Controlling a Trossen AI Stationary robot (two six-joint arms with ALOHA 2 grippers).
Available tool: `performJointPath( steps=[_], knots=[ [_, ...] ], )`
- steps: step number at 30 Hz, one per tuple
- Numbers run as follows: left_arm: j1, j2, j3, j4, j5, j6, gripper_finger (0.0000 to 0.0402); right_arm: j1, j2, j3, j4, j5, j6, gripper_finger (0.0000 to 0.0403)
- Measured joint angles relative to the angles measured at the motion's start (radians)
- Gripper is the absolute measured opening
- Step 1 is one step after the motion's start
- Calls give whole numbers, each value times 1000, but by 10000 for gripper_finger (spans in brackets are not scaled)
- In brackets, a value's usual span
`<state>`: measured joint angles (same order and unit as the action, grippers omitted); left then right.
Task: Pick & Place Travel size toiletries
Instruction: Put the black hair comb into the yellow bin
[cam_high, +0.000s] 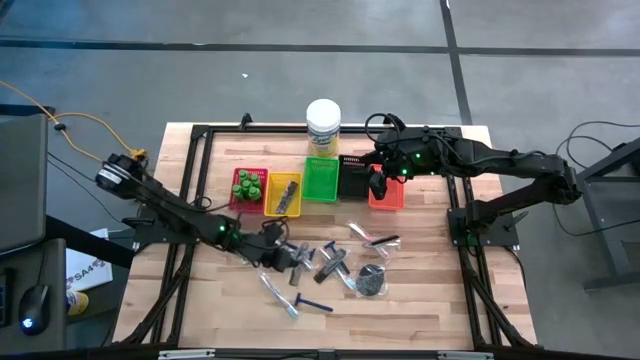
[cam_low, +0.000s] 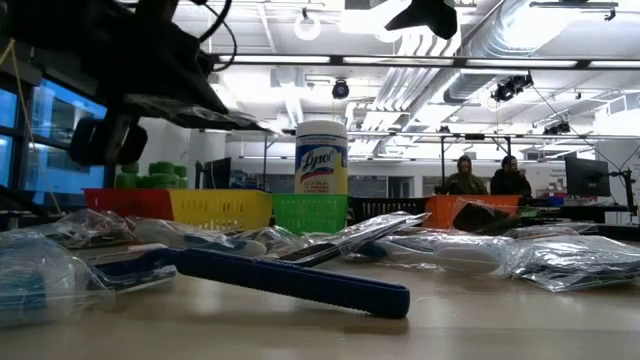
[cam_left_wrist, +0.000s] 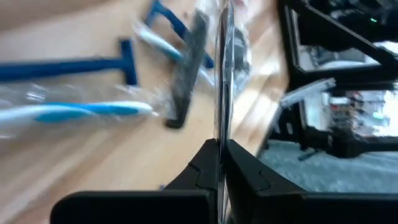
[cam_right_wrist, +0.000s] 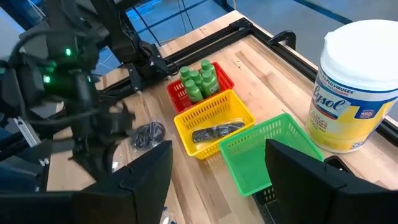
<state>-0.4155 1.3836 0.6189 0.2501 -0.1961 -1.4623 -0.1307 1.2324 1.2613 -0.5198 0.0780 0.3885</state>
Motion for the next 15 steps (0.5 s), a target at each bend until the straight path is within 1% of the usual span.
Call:
performJointPath(
  steps=[4,9,13,15],
  knots=[
    [34,-108,0,-95,-45,40,6,0,0,0,0,-1,0,244],
    [113,-211,0,-188,-67,113,6,0,0,0,0,1,0,244],
    [202,-238,1,-199,-66,182,6,0,0,0,0,1,0,244],
    [253,-237,5,-203,-29,214,6,0,0,0,0,1,0,244]
  ],
)
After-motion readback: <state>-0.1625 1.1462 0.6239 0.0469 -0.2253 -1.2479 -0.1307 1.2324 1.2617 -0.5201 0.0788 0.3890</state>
